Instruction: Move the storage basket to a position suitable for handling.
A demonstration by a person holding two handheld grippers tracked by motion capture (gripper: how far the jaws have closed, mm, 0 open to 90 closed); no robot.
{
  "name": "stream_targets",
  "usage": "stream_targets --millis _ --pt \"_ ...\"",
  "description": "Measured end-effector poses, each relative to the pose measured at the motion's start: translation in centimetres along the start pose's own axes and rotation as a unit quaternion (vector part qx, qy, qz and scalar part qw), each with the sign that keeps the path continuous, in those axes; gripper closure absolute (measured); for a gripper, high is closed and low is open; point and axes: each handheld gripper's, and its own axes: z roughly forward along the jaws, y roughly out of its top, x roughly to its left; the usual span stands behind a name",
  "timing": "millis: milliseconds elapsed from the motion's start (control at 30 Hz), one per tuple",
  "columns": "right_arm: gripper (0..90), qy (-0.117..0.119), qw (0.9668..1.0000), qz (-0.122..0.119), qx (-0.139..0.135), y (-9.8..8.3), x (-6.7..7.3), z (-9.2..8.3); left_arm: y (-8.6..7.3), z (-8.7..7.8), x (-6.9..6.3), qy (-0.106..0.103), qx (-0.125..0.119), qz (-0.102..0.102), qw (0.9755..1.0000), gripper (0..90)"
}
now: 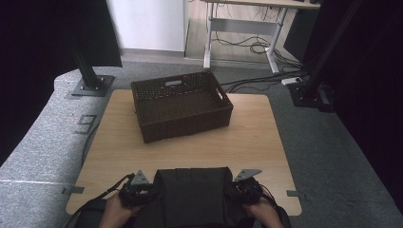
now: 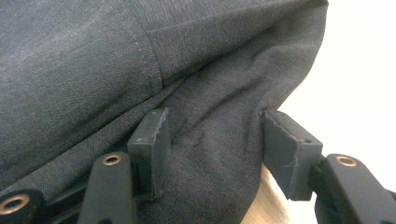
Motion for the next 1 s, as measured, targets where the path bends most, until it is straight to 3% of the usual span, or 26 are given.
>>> stream_targets --millis 233,400,467,700,1000 --pt "34.3 0.012 0.9996 0.02 -0.016 0.3 -1.2 -0.6 0.4 -0.2 0.8 0.014 0.001 -0.011 0.9998 36.7" --pt "28.3 -0.024 0.9985 0.031 -0.039 0.8 -2.8 -1.9 1.1 -1.1 2.2 0.013 -0.035 -0.044 0.9983 26.2" --pt "24.5 -0.039 0.9978 0.032 -0.042 1.0 -3.5 -2.2 1.3 -1.2 2.7 0.018 -0.038 -0.053 0.9977 20.8" --pt "13.5 -0.088 0.9934 0.057 -0.045 1.8 -5.7 -1.9 2.7 -1.3 4.5 0.054 -0.032 -0.052 0.9967 14.1" --pt "2.0 -0.13 0.9873 0.079 -0.045 1.3 -7.4 -0.9 5.4 -2.0 7.0 0.077 -0.049 -0.057 0.9942 10.4"
